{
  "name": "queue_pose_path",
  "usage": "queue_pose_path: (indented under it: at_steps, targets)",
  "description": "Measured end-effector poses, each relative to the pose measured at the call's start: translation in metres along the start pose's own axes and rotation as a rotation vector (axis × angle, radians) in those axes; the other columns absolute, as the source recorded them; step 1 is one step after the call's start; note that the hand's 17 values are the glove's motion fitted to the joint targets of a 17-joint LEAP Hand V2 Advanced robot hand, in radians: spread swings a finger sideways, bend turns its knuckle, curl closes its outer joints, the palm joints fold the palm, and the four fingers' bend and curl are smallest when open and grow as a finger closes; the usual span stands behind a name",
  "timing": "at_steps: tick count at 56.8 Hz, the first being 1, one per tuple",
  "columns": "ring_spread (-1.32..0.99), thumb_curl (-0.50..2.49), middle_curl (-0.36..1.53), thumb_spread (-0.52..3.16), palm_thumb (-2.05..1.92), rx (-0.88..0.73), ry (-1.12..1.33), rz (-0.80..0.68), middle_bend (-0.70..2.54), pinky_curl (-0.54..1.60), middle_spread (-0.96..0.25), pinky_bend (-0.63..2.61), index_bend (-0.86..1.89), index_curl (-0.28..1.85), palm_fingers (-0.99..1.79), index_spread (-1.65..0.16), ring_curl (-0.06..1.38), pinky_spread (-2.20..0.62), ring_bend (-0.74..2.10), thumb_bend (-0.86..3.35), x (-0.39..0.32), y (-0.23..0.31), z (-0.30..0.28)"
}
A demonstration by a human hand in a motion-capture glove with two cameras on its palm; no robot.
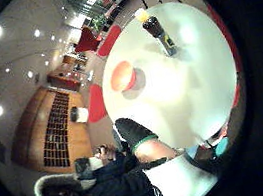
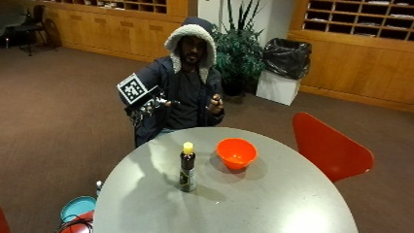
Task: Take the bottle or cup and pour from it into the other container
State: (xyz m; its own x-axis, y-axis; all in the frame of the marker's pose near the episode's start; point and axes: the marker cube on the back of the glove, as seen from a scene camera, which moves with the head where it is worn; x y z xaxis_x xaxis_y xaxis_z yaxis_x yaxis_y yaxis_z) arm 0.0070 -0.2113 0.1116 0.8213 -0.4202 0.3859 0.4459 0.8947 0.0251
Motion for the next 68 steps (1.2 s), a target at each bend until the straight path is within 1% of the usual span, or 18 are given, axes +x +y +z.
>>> queue_pose_path:
  at_steps: [2,3,7,11,15,19,22,25,26,29,30,33,38,43,46,49,58,68]
  targets:
    - [0.18,0.35,0.32,0.89,0.37,-0.035,-0.040,-0.036,0.24,0.37,0.10,0.46,0.13,0.28,0.17,-0.41,0.13,0.37,0.18,-0.03,0.005,-0.005,0.008]
    - [0.18,0.35,0.32,0.89,0.37,-0.030,-0.060,-0.026,0.25,0.37,0.10,0.47,0.13,0.27,0.17,-0.40,0.13,0.37,0.18,-0.03,0.006,-0.009,0.012]
    - [0.18,0.35,0.33,0.88,0.38,0.082,-0.147,-0.004,0.25,0.37,0.11,0.48,0.13,0.27,0.15,-0.40,0.13,0.37,0.18,-0.03,0.009,-0.032,0.036]
    - [0.19,0.36,0.33,0.88,0.40,0.008,-0.235,-0.020,0.25,0.37,0.12,0.50,0.13,0.26,0.14,-0.39,0.13,0.37,0.18,-0.03,0.016,-0.037,0.057]
    - [0.19,0.36,0.33,0.86,0.42,0.089,-0.313,0.054,0.25,0.37,0.12,0.52,0.13,0.26,0.14,-0.39,0.14,0.37,0.18,-0.03,0.019,-0.061,0.084]
    - [0.19,0.36,0.33,0.86,0.43,0.104,-0.398,-0.035,0.26,0.38,0.12,0.55,0.12,0.25,0.14,-0.38,0.15,0.37,0.18,-0.03,0.029,-0.070,0.109]
    - [0.20,0.36,0.33,0.84,0.44,0.048,-0.457,0.020,0.26,0.38,0.12,0.57,0.12,0.24,0.14,-0.37,0.15,0.37,0.19,-0.03,0.033,-0.075,0.126]
    - [0.20,0.37,0.33,0.84,0.46,0.124,-0.497,-0.060,0.26,0.38,0.12,0.58,0.11,0.23,0.14,-0.36,0.16,0.37,0.20,-0.03,0.041,-0.093,0.148]
    - [0.20,0.37,0.34,0.84,0.47,0.126,-0.511,-0.047,0.26,0.38,0.12,0.58,0.10,0.23,0.15,-0.36,0.17,0.36,0.22,-0.02,0.042,-0.097,0.154]
    - [0.20,0.37,0.34,0.83,0.49,0.027,-0.555,0.155,0.27,0.38,0.12,0.59,0.10,0.22,0.16,-0.35,0.17,0.36,0.23,-0.02,0.041,-0.098,0.168]
    - [0.20,0.37,0.34,0.83,0.49,0.004,-0.564,0.197,0.27,0.38,0.12,0.59,0.10,0.22,0.16,-0.34,0.18,0.36,0.23,-0.03,0.041,-0.098,0.172]
    - [0.20,0.37,0.34,0.82,0.52,-0.020,-0.584,0.237,0.28,0.38,0.12,0.59,0.11,0.21,0.17,-0.33,0.19,0.36,0.25,-0.02,0.042,-0.105,0.183]
    - [0.19,0.38,0.34,0.81,0.55,-0.015,-0.625,0.239,0.29,0.37,0.11,0.58,0.11,0.21,0.22,-0.31,0.21,0.35,0.28,-0.02,0.044,-0.116,0.199]
    - [0.18,0.39,0.35,0.79,0.63,0.012,-0.671,0.235,0.32,0.35,0.07,0.55,0.11,0.20,0.35,-0.30,0.23,0.34,0.36,-0.01,0.045,-0.119,0.211]
    - [0.14,0.40,0.35,0.78,0.70,0.021,-0.693,0.251,0.34,0.35,0.02,0.54,0.11,0.20,0.50,-0.31,0.26,0.32,0.43,0.00,0.043,-0.127,0.214]
    - [0.12,0.41,0.35,0.77,0.75,0.023,-0.710,0.270,0.34,0.34,0.00,0.53,0.10,0.20,0.53,-0.31,0.27,0.31,0.46,0.00,0.042,-0.135,0.215]
    - [-0.05,0.50,0.36,0.66,0.99,0.087,-0.757,0.249,0.33,0.32,-0.15,0.43,0.19,0.26,1.08,-0.30,0.32,0.21,0.58,0.05,0.042,-0.138,0.221]
    - [-0.14,0.59,0.44,0.43,1.06,0.159,-0.732,0.252,0.46,0.33,-0.23,0.33,0.19,0.35,1.27,-0.29,0.38,0.06,0.64,0.00,0.044,-0.137,0.220]
